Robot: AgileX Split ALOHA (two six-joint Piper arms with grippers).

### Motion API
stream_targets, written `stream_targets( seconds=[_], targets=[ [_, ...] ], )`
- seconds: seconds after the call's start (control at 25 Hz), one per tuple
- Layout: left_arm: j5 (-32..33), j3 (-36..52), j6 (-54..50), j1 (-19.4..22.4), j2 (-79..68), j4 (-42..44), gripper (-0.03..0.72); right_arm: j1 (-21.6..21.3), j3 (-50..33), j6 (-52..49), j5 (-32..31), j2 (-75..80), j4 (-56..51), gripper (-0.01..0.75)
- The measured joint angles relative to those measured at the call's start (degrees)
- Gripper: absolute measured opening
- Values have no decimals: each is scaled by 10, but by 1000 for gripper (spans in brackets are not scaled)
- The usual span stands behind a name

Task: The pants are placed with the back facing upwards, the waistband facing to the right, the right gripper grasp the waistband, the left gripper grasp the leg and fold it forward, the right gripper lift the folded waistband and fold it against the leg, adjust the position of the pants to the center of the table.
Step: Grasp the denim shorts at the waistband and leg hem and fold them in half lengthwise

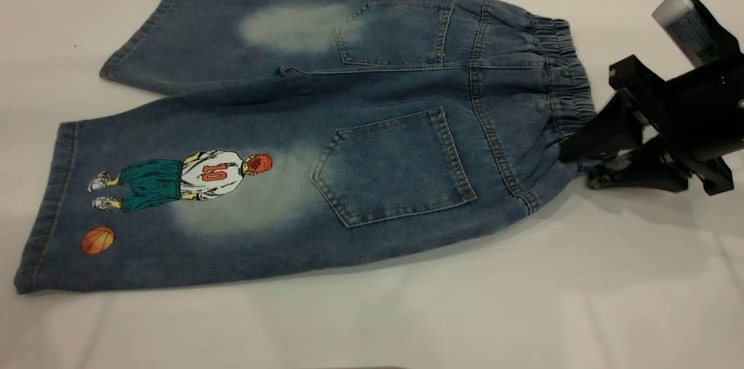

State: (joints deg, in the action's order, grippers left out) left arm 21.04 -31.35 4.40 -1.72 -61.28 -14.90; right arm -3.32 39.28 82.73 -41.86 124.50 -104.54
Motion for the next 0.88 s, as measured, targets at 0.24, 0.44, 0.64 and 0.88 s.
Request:
stream_targets(
  seconds=[0.24,0.44,0.64,0.88],
  targets=[
    [87,0,-2,0,-50,2,503,0,0,5,-2,0,0,40],
    [103,0,-6,0,-156,15,503,0,0,7,-4,0,2,40],
    [25,0,-6,0,-261,8,503,0,0,14,-11,0,2,40],
    [-13,-5,-7,0,-358,1,503,0,0,15,-19,0,2,40]
  ],
)
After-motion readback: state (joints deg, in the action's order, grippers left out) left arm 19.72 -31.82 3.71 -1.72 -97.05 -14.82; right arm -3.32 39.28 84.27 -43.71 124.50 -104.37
